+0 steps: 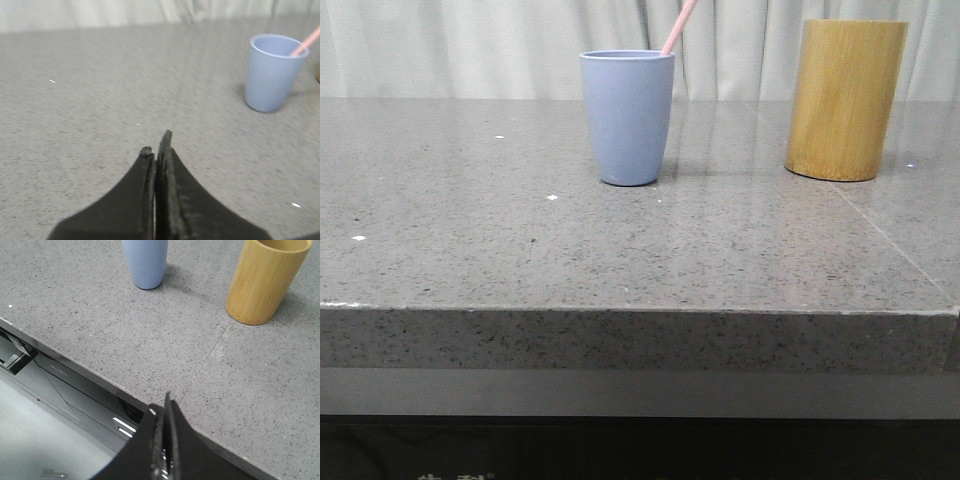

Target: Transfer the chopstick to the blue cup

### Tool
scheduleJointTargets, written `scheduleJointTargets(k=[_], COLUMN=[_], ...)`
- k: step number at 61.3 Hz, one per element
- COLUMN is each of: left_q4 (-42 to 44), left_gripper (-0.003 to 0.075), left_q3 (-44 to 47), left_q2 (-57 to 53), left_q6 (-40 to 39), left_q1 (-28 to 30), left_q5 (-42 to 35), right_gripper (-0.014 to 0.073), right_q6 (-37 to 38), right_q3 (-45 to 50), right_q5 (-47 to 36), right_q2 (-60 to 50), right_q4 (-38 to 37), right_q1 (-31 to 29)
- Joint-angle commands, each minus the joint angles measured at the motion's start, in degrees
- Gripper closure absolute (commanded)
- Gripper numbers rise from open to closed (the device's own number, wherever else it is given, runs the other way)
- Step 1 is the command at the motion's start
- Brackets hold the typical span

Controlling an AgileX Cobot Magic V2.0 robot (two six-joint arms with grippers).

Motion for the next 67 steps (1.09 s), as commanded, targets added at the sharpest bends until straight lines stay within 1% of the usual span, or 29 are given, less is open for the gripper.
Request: scheduleJointTargets(k=[1, 5, 12, 16, 22, 34, 39, 67], left_q4=[-0.2, -0.2, -1.0, -1.0, -1.1, -1.9, -2.1, -2.2], left_gripper=[0.0739, 0.0739, 0.0739, 0.0739, 0.0739, 0.0739, 0.0739, 0.0739], left_q3=[5.9, 10.8, 17.2, 19.5, 21.6, 24.2, 24.2, 24.2], left_q2=[-5.6, -9.7, -15.6, -18.0, -20.5, -22.4, -23.6, -23.4], left_q6=[0.0, 0.0, -0.1, -0.4, -0.3, -0.3, -0.3, -0.3], left_q1=[2.1, 4.0, 6.9, 8.0, 8.0, 8.0, 8.0, 8.0], left_q5=[-13.2, -16.9, -19.7, -20.4, -22.0, -24.9, -23.5, -23.7], right_gripper=[0.066, 0.066, 0.066, 0.066, 0.066, 0.066, 0.066, 0.066], right_q6=[0.2, 0.2, 0.2, 0.2, 0.2, 0.2, 0.2, 0.2], right_q3=[-1.2, -1.2, -1.2, -1.2, -1.2, -1.2, -1.2, -1.2], right_q5=[-3.7, -3.7, -3.7, -3.7, -3.7, -3.7, -3.7, -3.7], right_q2=[0.1, 0.1, 0.1, 0.1, 0.1, 0.1, 0.1, 0.1], right_q4=[0.3, 0.3, 0.3, 0.3, 0.3, 0.3, 0.3, 0.3], right_q1=[-0.1, -0.1, -0.1, -0.1, -0.1, -0.1, -0.1, -0.1])
